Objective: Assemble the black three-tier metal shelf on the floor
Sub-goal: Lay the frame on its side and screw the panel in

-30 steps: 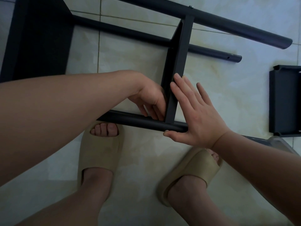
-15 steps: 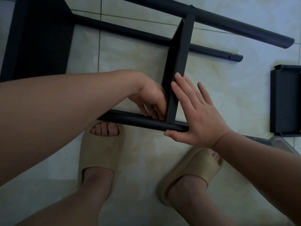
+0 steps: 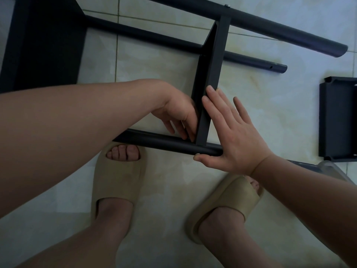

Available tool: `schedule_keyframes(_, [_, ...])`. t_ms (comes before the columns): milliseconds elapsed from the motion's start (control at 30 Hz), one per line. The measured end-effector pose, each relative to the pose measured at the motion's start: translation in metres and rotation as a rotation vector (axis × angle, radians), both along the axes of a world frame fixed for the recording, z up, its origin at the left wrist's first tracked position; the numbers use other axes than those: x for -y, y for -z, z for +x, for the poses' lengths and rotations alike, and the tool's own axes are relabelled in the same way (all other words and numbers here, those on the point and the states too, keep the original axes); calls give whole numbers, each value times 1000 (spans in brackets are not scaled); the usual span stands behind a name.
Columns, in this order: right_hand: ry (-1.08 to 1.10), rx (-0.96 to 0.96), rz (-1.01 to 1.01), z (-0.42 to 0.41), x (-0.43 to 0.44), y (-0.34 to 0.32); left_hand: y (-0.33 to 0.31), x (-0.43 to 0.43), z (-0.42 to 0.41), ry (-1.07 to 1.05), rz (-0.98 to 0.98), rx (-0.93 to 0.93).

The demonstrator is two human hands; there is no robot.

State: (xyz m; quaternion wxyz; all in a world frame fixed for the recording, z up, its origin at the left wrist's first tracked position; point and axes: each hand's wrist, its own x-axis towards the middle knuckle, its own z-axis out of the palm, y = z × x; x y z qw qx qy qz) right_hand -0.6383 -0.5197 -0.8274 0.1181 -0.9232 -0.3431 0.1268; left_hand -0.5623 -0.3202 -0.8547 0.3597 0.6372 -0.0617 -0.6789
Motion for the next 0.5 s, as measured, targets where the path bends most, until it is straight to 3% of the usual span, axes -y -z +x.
schedule_keyframes(500, [3, -4, 3, 0, 0, 0, 1, -2, 2, -46, -3, -7])
